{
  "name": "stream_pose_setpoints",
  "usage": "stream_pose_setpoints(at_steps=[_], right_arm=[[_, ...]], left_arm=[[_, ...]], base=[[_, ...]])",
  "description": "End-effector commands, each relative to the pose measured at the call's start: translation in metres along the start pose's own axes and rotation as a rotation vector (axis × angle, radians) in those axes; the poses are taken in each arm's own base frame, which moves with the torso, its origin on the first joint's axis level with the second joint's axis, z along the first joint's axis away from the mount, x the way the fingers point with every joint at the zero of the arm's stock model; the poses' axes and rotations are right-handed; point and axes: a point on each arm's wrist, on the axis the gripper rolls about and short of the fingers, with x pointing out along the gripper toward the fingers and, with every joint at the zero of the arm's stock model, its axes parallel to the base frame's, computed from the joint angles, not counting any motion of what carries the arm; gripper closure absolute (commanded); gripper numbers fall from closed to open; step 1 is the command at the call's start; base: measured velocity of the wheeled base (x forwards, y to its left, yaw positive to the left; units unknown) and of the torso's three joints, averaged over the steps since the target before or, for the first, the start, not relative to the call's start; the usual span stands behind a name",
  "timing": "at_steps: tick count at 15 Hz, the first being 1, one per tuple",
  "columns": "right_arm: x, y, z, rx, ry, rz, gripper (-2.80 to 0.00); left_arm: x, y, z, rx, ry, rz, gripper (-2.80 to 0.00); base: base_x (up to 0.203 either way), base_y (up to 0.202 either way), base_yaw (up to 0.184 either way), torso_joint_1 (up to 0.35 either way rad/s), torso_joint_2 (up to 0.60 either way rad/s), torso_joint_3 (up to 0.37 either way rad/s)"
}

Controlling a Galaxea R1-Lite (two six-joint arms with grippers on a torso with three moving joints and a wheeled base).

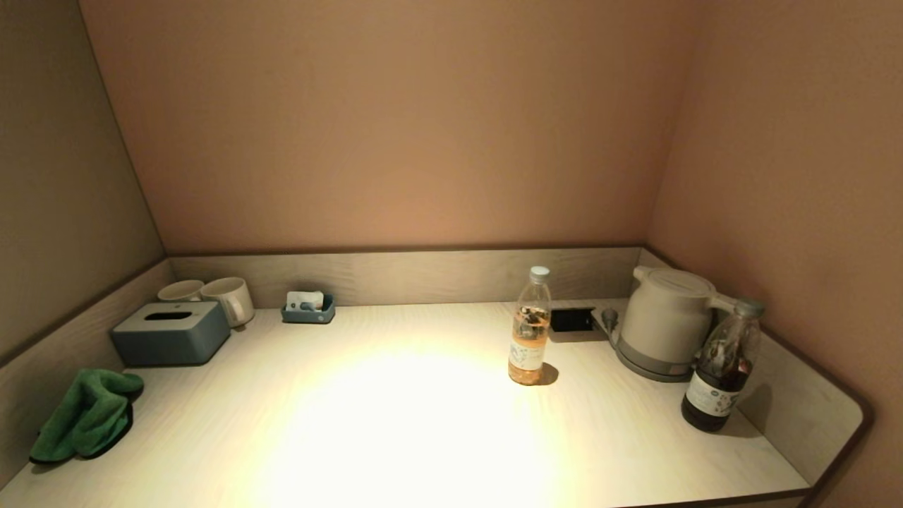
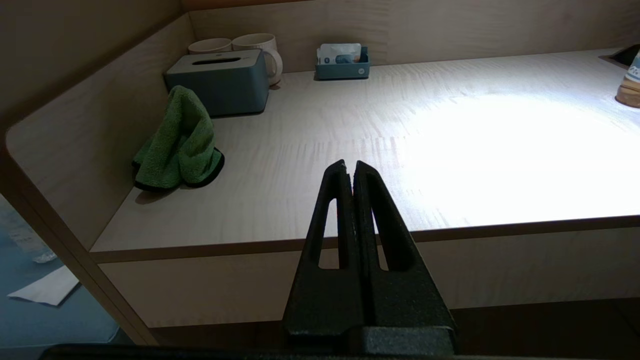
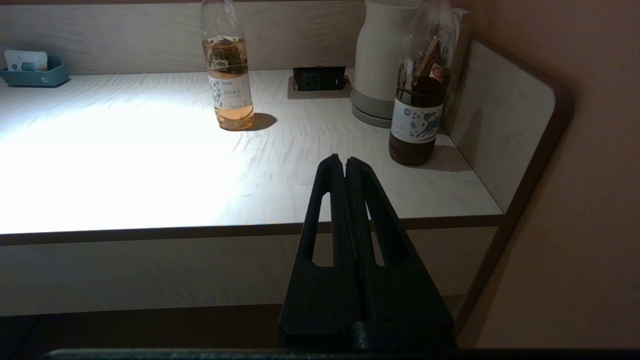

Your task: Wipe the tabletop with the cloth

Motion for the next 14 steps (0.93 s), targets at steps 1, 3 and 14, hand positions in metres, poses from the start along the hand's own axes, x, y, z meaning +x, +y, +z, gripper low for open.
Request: stream_pose_setpoints(at_steps=[1,3,14], right_arm=[[0.0001,0.0000,0.0001,0.000,0.001,0.001,0.00],[0.0001,0.0000,0.0001,-0.001,0.001,0.001,0.00],[0.0001,0.0000,0.0001,-0.002,0.001,0.001,0.00]], left_arm=[[0.0000,0.0000,0.0000,0.000,0.000,0.000,0.00],[0.0000,0.0000,0.0000,0.000,0.000,0.000,0.00],[0.0000,0.0000,0.0000,0.000,0.000,0.002,0.00]], base=[[0.000,0.000,0.000,0.000,0.00,0.000],[0.000,0.000,0.000,0.000,0.00,0.000],[0.000,0.000,0.000,0.000,0.00,0.000]])
